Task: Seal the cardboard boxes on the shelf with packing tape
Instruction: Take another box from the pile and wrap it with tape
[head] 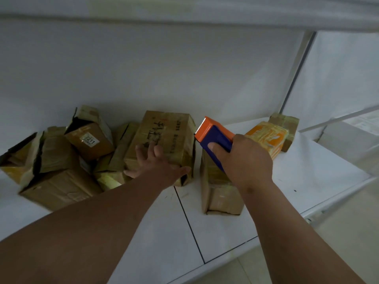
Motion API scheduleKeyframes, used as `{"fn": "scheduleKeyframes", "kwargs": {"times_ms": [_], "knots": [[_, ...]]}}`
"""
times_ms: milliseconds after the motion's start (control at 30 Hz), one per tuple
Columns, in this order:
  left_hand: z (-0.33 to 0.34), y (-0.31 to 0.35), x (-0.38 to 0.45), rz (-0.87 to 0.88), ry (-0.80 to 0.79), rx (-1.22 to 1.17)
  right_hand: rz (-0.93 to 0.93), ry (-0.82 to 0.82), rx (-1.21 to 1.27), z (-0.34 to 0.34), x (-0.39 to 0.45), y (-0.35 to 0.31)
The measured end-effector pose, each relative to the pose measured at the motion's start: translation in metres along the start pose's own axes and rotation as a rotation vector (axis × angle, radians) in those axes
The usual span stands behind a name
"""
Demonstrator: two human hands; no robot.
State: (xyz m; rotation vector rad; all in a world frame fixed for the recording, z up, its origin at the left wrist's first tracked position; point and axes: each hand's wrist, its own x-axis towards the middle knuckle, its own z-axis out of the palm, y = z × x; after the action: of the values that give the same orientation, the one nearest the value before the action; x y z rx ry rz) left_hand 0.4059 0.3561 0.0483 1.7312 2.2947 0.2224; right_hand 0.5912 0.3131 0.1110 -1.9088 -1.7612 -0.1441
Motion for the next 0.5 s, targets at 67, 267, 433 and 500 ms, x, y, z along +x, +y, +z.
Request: {"fn": "scheduleKeyframes", "kwargs": {"times_ms": [67, 267, 433, 500], "knots": [[0.002, -0.004, 0.009, 0.022, 0.020, -0.053, -0.009, 0.010, 0.002, 0.003, 0.003, 0.000], [-0.011, -0.026, 0.010, 0.274, 0.126, 0.025, -0.032, 0.073, 0.047, 0.002, 0.016, -0.002], [-0.013, -0.070, -0.010, 0.411, 0.053, -0.008, -0.041, 0.076, 0.130, -0.008, 0.014, -0.011], [-0.021, -0.088, -0.029, 0.509, 0.052, -0.043, -0.057, 0.043, 0.160, -0.011, 0.008, -0.017]]}}
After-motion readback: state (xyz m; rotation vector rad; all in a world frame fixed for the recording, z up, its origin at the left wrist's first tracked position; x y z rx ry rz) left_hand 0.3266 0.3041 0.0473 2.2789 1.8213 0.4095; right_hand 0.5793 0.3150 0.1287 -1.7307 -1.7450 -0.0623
